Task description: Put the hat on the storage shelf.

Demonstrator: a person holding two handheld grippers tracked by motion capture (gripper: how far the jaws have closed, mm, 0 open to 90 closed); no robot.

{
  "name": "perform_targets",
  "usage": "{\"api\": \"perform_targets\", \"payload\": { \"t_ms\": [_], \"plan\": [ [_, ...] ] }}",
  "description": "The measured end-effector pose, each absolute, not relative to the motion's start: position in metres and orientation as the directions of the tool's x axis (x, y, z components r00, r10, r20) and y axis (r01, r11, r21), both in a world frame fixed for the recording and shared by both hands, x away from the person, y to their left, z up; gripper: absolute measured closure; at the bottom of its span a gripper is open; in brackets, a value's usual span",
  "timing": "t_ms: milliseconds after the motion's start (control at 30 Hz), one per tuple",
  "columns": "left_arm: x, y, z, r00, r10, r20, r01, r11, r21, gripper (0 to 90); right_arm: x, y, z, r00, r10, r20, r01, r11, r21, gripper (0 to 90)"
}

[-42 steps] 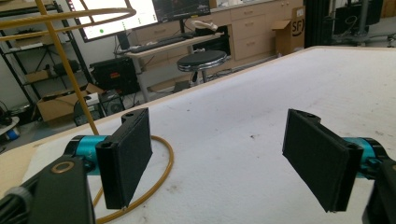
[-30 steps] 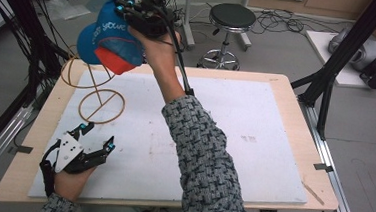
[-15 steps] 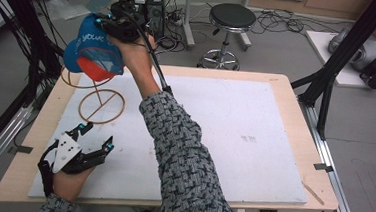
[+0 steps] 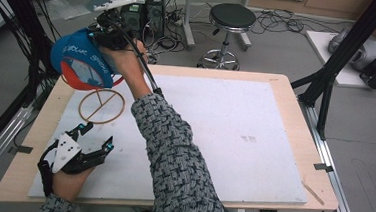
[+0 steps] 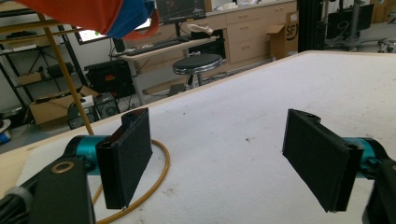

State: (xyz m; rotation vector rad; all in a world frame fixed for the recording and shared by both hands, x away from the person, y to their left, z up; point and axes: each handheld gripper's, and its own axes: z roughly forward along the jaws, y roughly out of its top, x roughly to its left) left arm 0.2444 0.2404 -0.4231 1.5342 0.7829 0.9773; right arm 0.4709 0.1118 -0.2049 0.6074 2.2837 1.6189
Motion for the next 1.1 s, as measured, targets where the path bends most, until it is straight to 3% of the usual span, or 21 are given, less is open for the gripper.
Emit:
{"api": "perform_targets", "payload": {
  "t_ms": [433, 667, 867, 1100],
  "plan": [
    [0.244, 0.241, -0.423, 0.445, 0.879, 0.171, -0.022, -0.181, 0.983, 24.0, 0.471, 0.129, -0.215, -0.876, 0.483, -0.003, 0.175, 0.324, 0.93, 83.5],
    [0.244, 0.241, -0.423, 0.447, 0.878, 0.17, -0.02, -0.181, 0.983, 24.0, 0.469, 0.121, -0.211, -0.871, 0.491, -0.016, 0.159, 0.312, 0.937, 76.5],
    [0.244, 0.241, -0.424, 0.449, 0.877, 0.171, -0.015, -0.183, 0.983, 24.0, 0.464, 0.092, -0.204, -0.85, 0.524, -0.045, 0.132, 0.295, 0.946, 67.7],
    [0.244, 0.241, -0.424, 0.447, 0.877, 0.176, -0.016, -0.189, 0.982, 24.0, 0.453, 0.03, -0.197, -0.8, 0.592, -0.093, 0.103, 0.289, 0.952, 54.3]
  ]
}}
